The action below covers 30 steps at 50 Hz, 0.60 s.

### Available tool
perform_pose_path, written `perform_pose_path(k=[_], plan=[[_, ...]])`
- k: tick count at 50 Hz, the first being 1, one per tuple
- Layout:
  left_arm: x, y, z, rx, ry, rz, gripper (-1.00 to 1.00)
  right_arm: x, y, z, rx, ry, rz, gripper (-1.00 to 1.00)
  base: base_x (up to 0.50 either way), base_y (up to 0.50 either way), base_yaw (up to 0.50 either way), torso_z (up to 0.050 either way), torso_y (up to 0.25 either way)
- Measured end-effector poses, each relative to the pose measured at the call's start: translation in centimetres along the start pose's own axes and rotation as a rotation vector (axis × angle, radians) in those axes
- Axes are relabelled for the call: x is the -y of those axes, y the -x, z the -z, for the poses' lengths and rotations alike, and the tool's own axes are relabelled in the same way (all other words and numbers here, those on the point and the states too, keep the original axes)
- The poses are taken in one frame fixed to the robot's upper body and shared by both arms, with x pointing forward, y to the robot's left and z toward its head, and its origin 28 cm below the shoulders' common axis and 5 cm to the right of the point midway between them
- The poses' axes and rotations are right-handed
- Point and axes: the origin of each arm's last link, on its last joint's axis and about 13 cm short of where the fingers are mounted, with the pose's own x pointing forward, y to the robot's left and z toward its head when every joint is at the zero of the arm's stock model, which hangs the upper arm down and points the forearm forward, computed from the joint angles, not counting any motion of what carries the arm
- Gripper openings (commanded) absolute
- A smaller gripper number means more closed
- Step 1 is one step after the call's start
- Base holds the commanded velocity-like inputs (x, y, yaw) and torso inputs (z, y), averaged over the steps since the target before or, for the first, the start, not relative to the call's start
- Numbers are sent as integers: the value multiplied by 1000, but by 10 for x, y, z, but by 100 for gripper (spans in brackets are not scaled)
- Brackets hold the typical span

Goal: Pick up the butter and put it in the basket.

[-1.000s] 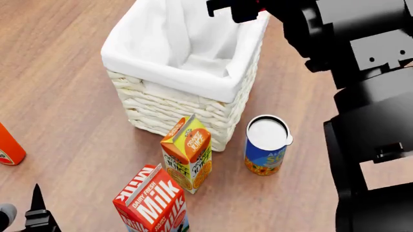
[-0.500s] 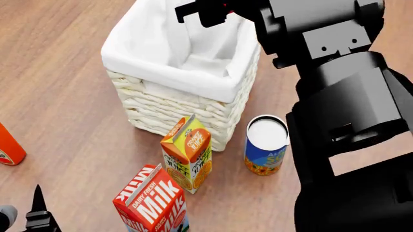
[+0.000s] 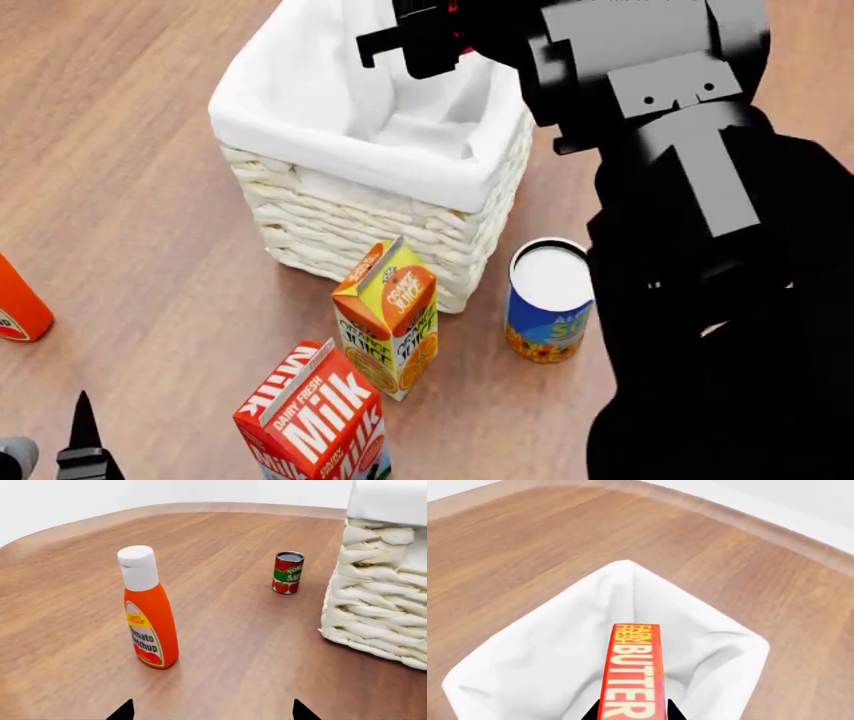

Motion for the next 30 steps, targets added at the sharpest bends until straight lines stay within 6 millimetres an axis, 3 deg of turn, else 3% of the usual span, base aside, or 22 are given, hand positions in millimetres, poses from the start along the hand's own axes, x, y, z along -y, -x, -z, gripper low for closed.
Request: perform_pose_path(k=[30], plan=[[1, 4, -1, 0, -1, 5, 100, -4, -3, 6, -34, 10, -74, -100, 0, 0, 0, 0, 1]])
